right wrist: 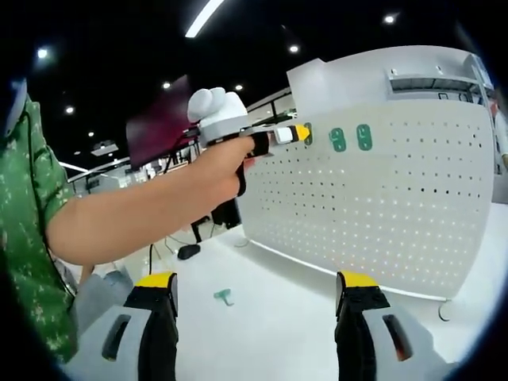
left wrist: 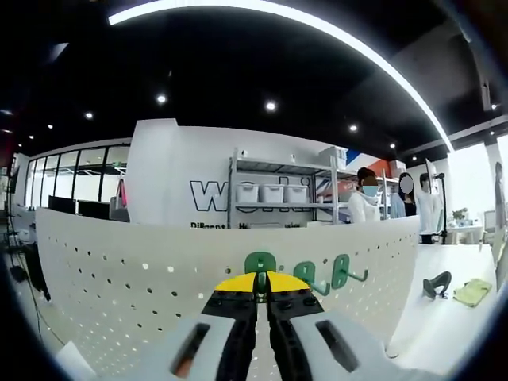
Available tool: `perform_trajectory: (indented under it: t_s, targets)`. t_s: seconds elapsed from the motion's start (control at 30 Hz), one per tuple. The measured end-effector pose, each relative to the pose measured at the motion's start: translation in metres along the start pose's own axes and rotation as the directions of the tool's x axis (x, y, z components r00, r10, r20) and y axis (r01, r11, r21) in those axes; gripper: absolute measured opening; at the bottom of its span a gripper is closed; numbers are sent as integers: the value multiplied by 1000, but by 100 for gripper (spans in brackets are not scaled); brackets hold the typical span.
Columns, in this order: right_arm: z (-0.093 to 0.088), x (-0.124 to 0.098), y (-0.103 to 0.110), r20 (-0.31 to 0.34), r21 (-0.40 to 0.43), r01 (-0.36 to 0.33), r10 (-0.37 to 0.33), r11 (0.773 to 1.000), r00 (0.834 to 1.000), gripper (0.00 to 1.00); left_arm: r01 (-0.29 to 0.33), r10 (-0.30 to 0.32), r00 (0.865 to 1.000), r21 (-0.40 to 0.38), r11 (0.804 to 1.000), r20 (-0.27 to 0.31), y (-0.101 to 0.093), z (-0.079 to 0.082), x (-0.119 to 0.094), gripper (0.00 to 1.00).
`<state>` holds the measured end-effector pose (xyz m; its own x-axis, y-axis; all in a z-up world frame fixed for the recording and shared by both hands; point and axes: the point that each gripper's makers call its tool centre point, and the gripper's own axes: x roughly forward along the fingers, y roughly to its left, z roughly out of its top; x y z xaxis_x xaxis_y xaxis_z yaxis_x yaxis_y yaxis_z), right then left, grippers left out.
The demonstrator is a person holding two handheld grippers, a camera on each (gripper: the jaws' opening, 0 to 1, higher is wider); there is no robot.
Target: Insert the hook assembly into the mounting plate slot until the hook locks in place.
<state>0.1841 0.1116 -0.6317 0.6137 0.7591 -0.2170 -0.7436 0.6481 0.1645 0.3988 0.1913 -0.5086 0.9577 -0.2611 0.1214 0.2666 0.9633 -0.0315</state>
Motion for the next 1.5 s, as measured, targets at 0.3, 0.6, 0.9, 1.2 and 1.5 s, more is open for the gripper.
perform_trajectory:
  t_s: [0.3, 0.6, 0.9, 1.2, 1.5]
  targets:
    - [-2, 2, -1, -7, -3, -8, 8, 1000, 1000, 83, -13, 13, 1000, 0, 1000, -1, 4, -1, 9, 3]
    - [-3, 0, -3, -7, 1, -2, 2, 1000, 1000, 82, -21, 22, 1000, 9, 1000, -15, 3, -6, 12, 3]
    - [-3, 0, -4, -5, 5, -2, 2, 1000, 1000, 82, -37, 37, 999, 5, 999, -17, 4, -8, 12, 3]
    - [-4, 0, -4, -8, 3, -12, 12, 1000, 1000, 82, -52, 53, 998, 21, 998, -19, 5, -8, 13, 4]
    - [-5, -4, -6, -13, 2, -23, 23, 1000, 1000, 82, -74, 74, 997, 27, 997, -17, 4, -9, 13, 4]
